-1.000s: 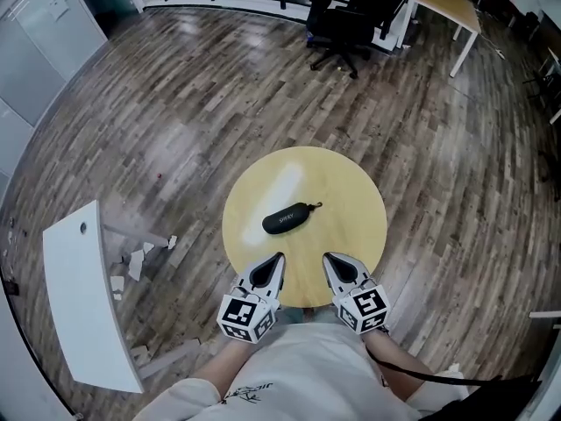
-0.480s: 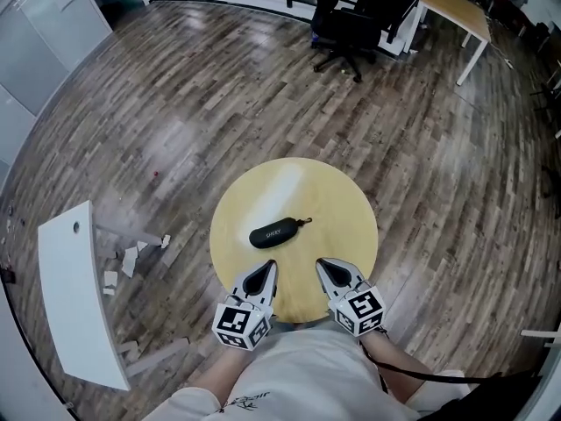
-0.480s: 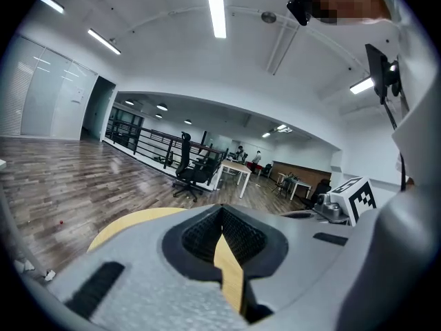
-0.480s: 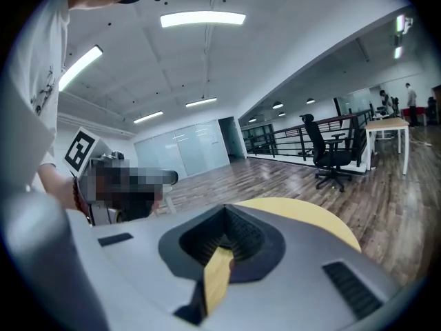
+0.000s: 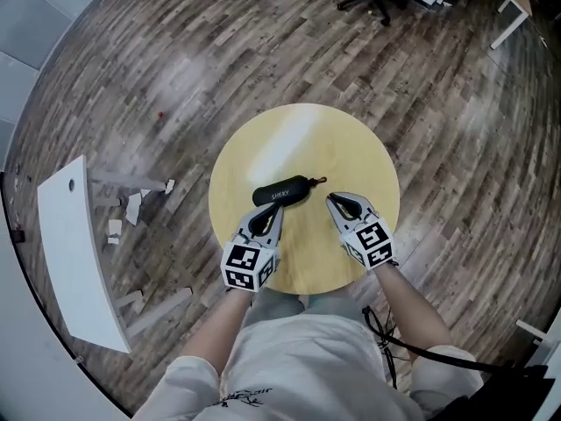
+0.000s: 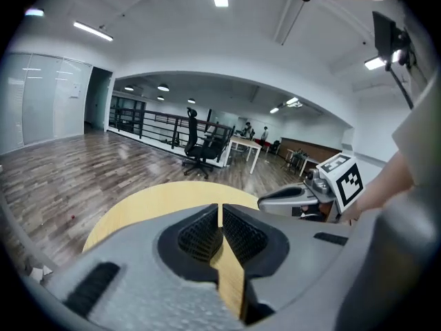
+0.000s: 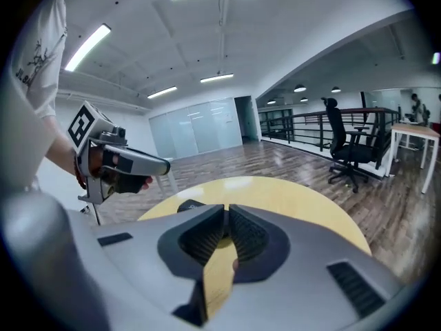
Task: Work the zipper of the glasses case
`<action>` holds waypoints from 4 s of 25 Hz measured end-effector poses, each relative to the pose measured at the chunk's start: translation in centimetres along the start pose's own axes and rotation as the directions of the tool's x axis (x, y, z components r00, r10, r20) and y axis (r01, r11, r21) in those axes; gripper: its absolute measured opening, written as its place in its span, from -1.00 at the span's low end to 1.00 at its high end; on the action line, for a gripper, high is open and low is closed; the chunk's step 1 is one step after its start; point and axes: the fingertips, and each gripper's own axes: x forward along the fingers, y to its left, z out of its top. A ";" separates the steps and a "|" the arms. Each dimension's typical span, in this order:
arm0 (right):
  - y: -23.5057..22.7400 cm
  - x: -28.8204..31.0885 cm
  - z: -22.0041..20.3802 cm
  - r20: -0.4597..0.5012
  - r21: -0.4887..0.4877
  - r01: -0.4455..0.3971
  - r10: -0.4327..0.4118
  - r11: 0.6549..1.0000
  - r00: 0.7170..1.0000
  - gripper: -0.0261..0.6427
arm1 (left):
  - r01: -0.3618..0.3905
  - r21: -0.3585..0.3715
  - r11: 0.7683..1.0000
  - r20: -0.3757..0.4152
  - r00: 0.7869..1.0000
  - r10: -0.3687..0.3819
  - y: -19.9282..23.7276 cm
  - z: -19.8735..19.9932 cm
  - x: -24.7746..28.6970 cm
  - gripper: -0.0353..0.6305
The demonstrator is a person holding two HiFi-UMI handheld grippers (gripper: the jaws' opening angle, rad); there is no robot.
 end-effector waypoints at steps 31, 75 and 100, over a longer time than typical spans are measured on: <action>-1.1 12.2 -7.1 -0.831 -0.307 -0.913 0.392 0.270 0.395 -0.91 | 0.049 0.023 0.999 -0.384 0.923 -0.036 4.9 -8.3 7.8 -0.84; -6.1 8.4 -8.7 -0.624 -0.259 -0.404 0.167 0.878 0.763 -0.92 | 0.228 0.120 0.966 -0.450 0.880 -0.152 1.3 -8.2 10.2 -0.87; -3.5 6.4 -11.2 -0.597 -0.277 -0.381 0.153 0.882 0.788 -0.92 | 0.319 0.175 0.931 -0.402 0.887 -0.229 -0.8 -5.7 13.4 -0.87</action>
